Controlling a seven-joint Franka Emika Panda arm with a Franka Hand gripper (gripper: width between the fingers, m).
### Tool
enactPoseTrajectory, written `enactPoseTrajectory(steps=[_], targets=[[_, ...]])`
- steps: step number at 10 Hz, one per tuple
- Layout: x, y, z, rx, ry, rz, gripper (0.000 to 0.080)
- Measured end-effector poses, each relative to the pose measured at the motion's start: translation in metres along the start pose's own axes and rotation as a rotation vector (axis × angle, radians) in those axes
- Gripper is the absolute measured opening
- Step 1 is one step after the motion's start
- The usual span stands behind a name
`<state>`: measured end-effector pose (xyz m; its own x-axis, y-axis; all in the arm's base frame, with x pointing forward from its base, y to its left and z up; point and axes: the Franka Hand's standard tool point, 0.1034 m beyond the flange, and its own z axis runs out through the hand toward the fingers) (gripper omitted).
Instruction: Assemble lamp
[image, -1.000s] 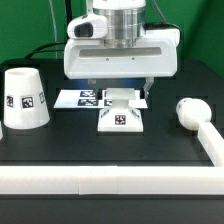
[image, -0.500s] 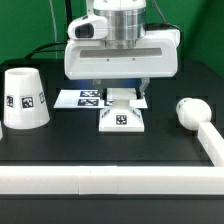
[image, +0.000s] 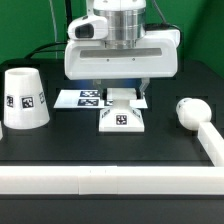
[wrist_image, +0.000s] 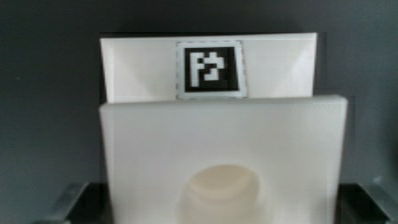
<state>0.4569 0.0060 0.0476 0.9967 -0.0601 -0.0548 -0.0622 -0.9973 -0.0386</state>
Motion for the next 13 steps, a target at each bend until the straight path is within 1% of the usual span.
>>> enactPoseTrajectory(steps=[1,2,3,5,8,10,12,13], targets=[[0.001,-0.001,0.000,0.001,0.000,-0.002,0.0532],[0.011,-0.010,-0.001,0.005,0.007,-0.016,0.0534],[0.025,-0.018,-0.001,0.010,0.021,-0.026,0.0534],[0.068,-0.039,-0.003,0.019,0.065,-0.050,0.0534],[0.124,-0.071,-0.005,0.033,0.112,-0.073,0.0534],[0.157,-0.084,-0.007,0.042,0.151,-0.084,0.0534],[0.172,-0.089,-0.008,0.047,0.167,-0.087,0.0534],[0.172,-0.091,-0.008,0.048,0.167,-0.079,0.0534]])
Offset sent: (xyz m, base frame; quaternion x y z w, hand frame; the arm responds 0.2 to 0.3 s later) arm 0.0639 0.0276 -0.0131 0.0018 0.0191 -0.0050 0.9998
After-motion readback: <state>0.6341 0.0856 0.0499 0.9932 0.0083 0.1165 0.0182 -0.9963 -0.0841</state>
